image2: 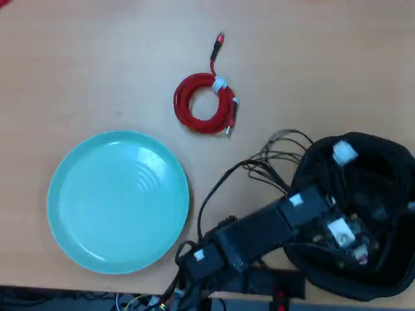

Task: Put a black charging cable in a black bowl and put a red charging cable in a green bowl

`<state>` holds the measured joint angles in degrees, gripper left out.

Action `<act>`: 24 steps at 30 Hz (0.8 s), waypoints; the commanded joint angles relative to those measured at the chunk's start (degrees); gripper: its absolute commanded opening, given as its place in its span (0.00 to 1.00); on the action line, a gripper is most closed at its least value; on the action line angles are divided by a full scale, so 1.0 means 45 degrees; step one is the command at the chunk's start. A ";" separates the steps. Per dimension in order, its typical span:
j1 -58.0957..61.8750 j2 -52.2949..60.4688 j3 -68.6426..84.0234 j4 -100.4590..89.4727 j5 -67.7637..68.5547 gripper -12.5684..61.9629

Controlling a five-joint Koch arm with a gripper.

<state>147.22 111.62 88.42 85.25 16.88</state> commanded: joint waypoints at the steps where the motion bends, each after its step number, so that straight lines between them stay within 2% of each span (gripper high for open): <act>1: 0.0879 0.0723 -0.0234 -0.0527 -0.0176 0.08; 13: 0.1230 0.0605 0.1055 -0.0820 -0.0156 0.11; 15: 0.1191 0.0586 0.1055 -0.0898 -0.0137 0.17; 20: 0.0898 0.0586 0.1055 -0.0938 0.0430 0.42; 24: 0.0742 0.0566 0.1191 -0.0918 0.0781 0.50</act>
<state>151.00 111.80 95.98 83.58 19.07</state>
